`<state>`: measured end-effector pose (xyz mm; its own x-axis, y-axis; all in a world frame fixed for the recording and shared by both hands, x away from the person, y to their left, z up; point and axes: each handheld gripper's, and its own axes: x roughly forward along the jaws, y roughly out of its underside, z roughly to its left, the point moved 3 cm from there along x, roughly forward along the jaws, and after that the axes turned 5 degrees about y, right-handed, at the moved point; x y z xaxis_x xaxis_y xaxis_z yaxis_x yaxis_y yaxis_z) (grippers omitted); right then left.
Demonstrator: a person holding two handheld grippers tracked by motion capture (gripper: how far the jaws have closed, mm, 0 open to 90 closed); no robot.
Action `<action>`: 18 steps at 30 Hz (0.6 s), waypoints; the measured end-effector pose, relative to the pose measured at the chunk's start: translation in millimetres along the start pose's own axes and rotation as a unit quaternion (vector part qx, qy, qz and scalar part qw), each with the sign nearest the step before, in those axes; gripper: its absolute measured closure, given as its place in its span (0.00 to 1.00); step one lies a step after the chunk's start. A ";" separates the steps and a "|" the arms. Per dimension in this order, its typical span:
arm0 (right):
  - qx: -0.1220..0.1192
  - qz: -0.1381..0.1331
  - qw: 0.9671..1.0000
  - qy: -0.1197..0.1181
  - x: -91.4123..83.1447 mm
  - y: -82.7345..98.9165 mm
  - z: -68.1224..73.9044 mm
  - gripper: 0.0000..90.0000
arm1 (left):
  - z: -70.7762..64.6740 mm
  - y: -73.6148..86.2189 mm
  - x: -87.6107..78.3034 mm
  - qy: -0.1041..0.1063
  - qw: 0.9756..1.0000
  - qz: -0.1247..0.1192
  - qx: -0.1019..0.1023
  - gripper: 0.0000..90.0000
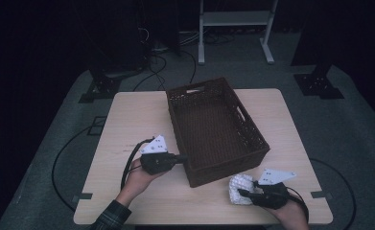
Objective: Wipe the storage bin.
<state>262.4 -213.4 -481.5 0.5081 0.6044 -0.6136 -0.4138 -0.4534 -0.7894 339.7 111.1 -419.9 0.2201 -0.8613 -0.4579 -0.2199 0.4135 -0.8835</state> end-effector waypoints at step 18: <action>-0.001 0.001 1.000 -0.002 -0.1 0.5 0.4 0.71 | -4.2 -25.5 54.5 0.024 1.000 -0.005 0.001 1.00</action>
<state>261.8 -213.4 -481.8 0.5042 0.6056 -0.6156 -0.4142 -0.4559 -0.7878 353.2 52.3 -421.9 0.1768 -0.8784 -0.4440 -0.2170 0.4052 -0.8881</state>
